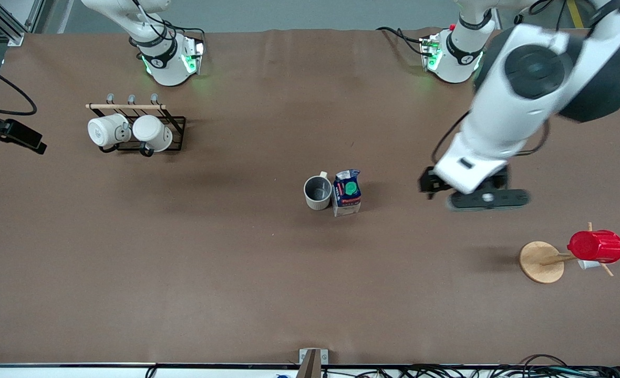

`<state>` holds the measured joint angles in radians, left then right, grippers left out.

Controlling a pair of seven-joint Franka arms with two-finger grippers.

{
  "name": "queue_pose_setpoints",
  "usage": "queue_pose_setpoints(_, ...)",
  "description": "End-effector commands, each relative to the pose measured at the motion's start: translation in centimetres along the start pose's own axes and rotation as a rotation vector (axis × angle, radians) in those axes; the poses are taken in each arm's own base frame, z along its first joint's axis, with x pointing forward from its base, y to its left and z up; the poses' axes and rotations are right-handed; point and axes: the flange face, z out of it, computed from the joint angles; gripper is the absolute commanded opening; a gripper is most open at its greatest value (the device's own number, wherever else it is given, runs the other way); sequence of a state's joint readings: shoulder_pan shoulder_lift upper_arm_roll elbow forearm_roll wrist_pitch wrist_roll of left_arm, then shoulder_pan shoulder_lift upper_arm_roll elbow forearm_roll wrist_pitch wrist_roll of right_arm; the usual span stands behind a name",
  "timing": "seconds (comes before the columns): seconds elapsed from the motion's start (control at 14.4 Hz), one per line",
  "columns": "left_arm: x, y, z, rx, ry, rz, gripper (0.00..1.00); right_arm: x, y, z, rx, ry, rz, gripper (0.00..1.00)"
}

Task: Place cup and milk on table
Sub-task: 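Lower the milk beside the mug, open the left gripper, and retract both arms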

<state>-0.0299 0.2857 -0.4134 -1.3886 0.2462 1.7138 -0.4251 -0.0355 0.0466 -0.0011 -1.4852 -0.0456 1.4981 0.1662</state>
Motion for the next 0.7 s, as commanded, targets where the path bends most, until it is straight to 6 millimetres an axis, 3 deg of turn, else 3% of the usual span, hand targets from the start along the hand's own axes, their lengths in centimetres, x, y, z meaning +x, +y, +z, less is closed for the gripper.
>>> queue_pose_setpoints(0.0,-1.1,-5.3,-3.0,0.01,-0.021,0.034,1.0,-0.6,0.0,-0.2,0.018,0.0,0.014,1.0)
queue_pose_setpoints(0.28,-2.5,-12.5,-5.6,-0.067,-0.076,0.093,1.0,-0.5,0.2,-0.2,0.049,-0.002,-0.051,1.0)
queue_pose_setpoints(0.42,-4.7,-13.9,-6.8,-0.101,-0.086,0.08,1.0,-0.5,0.3,-0.1,0.049,-0.004,-0.054,1.0)
queue_pose_setpoints(0.63,-8.1,-15.5,-7.0,-0.126,-0.11,0.035,1.0,-0.5,0.3,-0.2,0.049,-0.002,-0.056,1.0)
